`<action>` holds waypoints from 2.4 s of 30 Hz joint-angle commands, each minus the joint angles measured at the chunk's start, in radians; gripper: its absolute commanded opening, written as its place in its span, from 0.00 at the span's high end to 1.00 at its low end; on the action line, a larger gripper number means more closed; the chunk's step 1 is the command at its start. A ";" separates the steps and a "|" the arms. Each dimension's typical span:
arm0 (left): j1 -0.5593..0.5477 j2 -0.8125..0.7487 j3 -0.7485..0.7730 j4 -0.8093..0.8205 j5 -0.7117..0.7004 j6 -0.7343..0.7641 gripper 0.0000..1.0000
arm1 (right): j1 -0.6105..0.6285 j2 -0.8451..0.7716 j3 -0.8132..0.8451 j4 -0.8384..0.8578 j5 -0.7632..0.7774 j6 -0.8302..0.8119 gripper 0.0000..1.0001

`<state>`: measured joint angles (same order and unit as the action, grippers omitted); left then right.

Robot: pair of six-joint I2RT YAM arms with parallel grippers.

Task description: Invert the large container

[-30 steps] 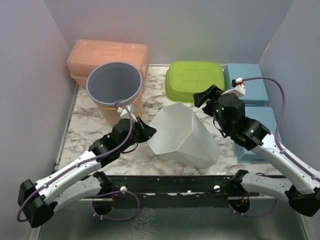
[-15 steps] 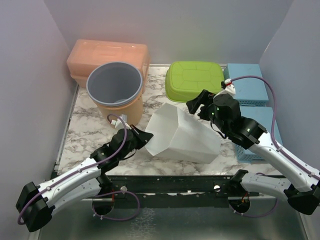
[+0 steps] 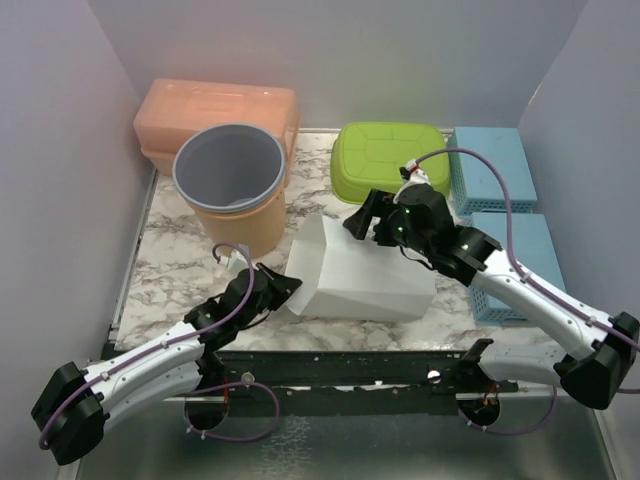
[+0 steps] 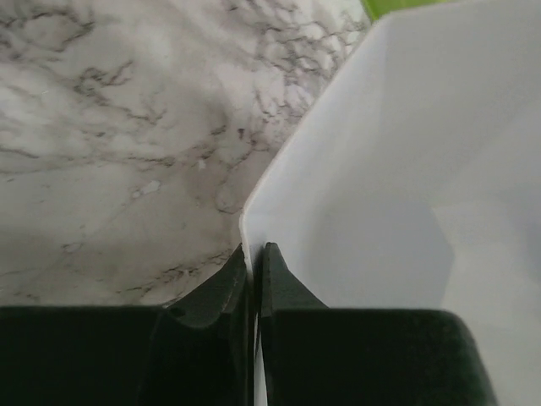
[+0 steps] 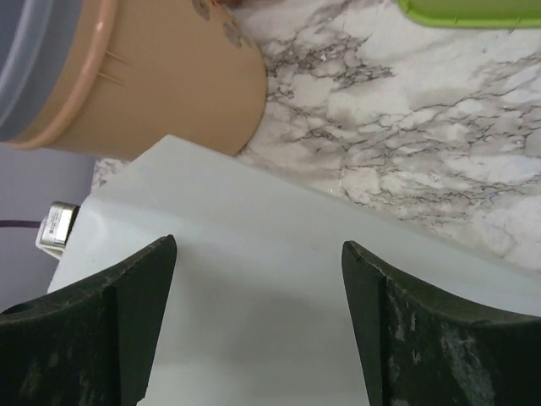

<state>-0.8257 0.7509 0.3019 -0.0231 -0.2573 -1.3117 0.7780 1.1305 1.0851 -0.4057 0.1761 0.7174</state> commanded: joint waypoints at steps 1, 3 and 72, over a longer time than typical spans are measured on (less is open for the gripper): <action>-0.001 -0.004 -0.043 -0.042 -0.011 -0.023 0.88 | 0.005 0.082 0.001 -0.023 -0.148 -0.008 0.20; -0.001 -0.009 -0.044 -0.074 -0.029 -0.041 0.79 | 0.005 0.095 0.005 -0.025 -0.142 -0.008 0.20; 0.010 -0.058 0.605 -0.721 -0.009 0.461 0.21 | 0.004 0.261 0.089 -0.057 -0.217 -0.108 0.19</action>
<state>-0.8181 0.6376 0.8921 -0.8013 -0.4038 -0.9684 0.7780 1.4227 1.2060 -0.3943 -0.1677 0.5446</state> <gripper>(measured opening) 0.821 0.802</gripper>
